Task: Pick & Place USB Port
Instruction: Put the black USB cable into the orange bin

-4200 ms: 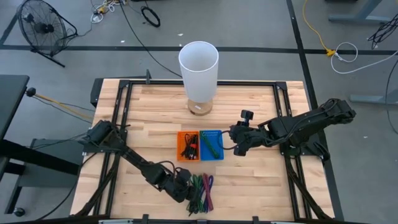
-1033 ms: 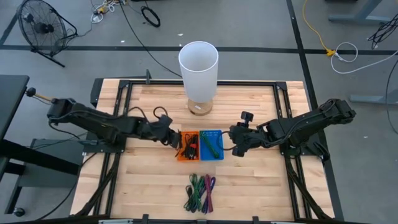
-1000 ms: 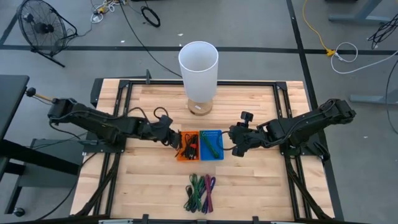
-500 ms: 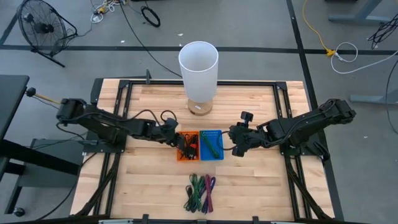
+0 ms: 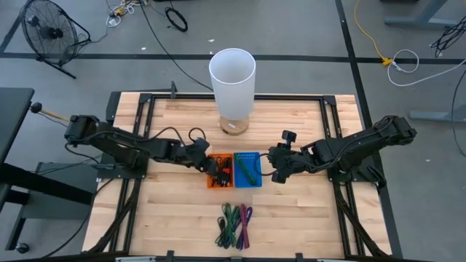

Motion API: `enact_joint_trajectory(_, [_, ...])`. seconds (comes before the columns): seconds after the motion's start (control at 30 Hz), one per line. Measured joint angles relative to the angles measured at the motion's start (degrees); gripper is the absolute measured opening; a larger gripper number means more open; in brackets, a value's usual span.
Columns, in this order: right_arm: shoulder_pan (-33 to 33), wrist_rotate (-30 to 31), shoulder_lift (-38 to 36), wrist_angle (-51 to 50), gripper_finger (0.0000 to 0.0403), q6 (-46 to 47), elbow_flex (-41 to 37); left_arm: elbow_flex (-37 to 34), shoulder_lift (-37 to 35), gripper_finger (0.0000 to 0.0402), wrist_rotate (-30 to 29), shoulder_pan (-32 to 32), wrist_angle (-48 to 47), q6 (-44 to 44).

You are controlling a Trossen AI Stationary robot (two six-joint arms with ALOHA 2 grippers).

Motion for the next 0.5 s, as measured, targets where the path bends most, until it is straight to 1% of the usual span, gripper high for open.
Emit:
enact_joint_trajectory(0.07, [0.01, 0.00, 0.00, -0.05, 0.0109, 0.10, 0.00, 0.09, -1.24, 0.0069, 0.94, 0.00, 3.35, 2.11])
enact_joint_trajectory(0.17, [-0.01, 0.00, 0.00, -0.35, 0.0109, 0.23, 0.00, 0.07, -2.67, 0.0067, 3.86, -0.77, 8.76, 4.93])
enact_joint_trajectory(0.3, [-0.01, -0.03, -0.02, -0.45, 0.0109, 0.54, 0.00, 0.11, -2.98, 0.0066, 6.40, -3.75, 12.55, 4.43])
enact_joint_trajectory(0.4, [-0.01, -0.02, -0.02, -0.47, 0.0109, 1.31, 0.00, 0.11, -1.85, 0.0066, 4.83, -7.84, 12.55, 0.96])
enact_joint_trajectory(0.5, [-0.01, 0.00, -0.02, -0.21, 0.0109, 1.29, 0.00, 0.02, -0.86, 0.0066, -0.48, -13.16, 12.22, -3.67])
